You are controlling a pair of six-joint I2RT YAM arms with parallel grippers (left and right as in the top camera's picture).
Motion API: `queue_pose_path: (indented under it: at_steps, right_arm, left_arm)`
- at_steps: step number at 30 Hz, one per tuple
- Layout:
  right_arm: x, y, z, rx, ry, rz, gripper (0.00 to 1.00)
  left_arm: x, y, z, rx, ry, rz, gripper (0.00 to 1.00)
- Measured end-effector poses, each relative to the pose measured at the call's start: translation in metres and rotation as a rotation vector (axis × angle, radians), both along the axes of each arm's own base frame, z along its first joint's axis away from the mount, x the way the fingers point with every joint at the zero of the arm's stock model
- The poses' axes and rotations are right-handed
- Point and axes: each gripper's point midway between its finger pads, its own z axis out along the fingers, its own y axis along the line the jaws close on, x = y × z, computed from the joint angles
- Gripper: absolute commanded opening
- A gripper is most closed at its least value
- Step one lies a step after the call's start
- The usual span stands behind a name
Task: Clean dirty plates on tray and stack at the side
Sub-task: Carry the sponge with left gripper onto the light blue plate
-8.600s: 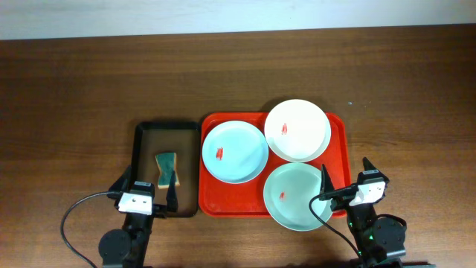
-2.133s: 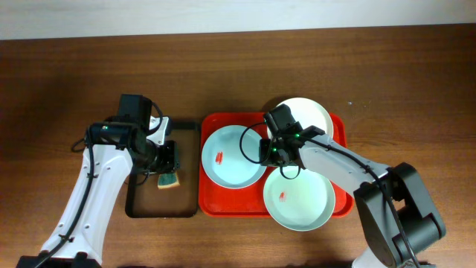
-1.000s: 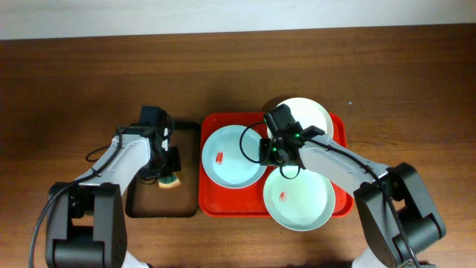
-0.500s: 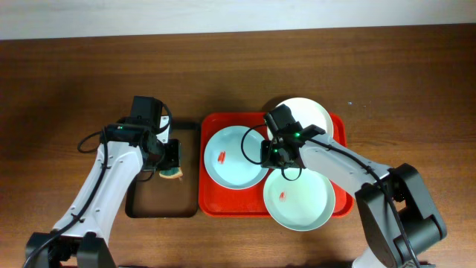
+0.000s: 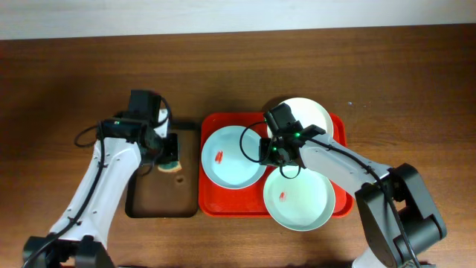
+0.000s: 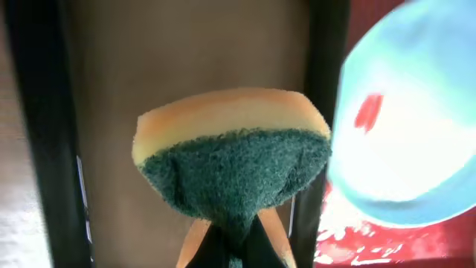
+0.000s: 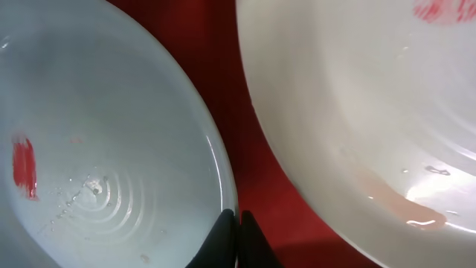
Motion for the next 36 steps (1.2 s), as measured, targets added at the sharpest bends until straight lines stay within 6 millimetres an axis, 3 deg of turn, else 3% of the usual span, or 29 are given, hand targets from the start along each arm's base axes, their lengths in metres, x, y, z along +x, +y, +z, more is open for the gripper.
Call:
queue_pose_path:
  at_steps: [3,5,7,8,10,14,23,26,29,32,36]
  right_arm:
    - [-0.001,0.0,0.0,0.002,0.003,0.002,0.04]
    - [-0.001,0.0,-0.001,0.003,0.003,0.001,0.04]
    - [-0.001,0.001,0.0,0.005,0.004,0.003,0.04]
    - [-0.001,0.001,-0.001,0.005,0.005,0.002,0.04]
    - [-0.001,0.001,-0.001,0.005,0.005,0.003,0.04]
    - [-0.001,0.001,-0.001,0.005,0.004,0.003,0.04]
    - [-0.001,0.0,-0.001,0.003,0.005,0.002,0.04]
    - [-0.001,-0.001,-0.001,-0.001,0.004,-0.001,0.04]
    - [-0.001,-0.001,-0.001,-0.001,0.003,-0.001,0.04]
    - [-0.001,-0.001,-0.001,0.002,0.004,-0.001,0.04]
    - [-0.001,-0.001,-0.001,0.002,0.004,0.0,0.04]
  left_arm:
    - [0.031,-0.01,0.039,-0.02,-0.126,-0.017,0.0]
    - [0.039,-0.043,0.046,-0.062,-0.18,-0.089,0.0]
    - [0.041,-0.082,0.036,-0.1,-0.178,-0.163,0.0]
    - [0.041,-0.098,0.021,-0.104,-0.149,-0.183,0.0]
    - [0.04,-0.111,-0.011,-0.096,-0.07,-0.194,0.0]
    - [0.039,-0.11,-0.053,-0.07,0.026,-0.185,0.0]
    - [0.038,-0.121,-0.094,-0.064,0.108,-0.202,0.0]
    - [0.035,-0.133,-0.094,-0.123,0.135,-0.216,0.0]
    - [0.016,-0.152,-0.081,-0.281,0.287,-0.218,0.0]
    - [0.045,-0.15,-0.049,-0.33,0.213,-0.201,0.0]
    - [0.045,-0.14,-0.047,-0.192,0.17,-0.212,0.0]
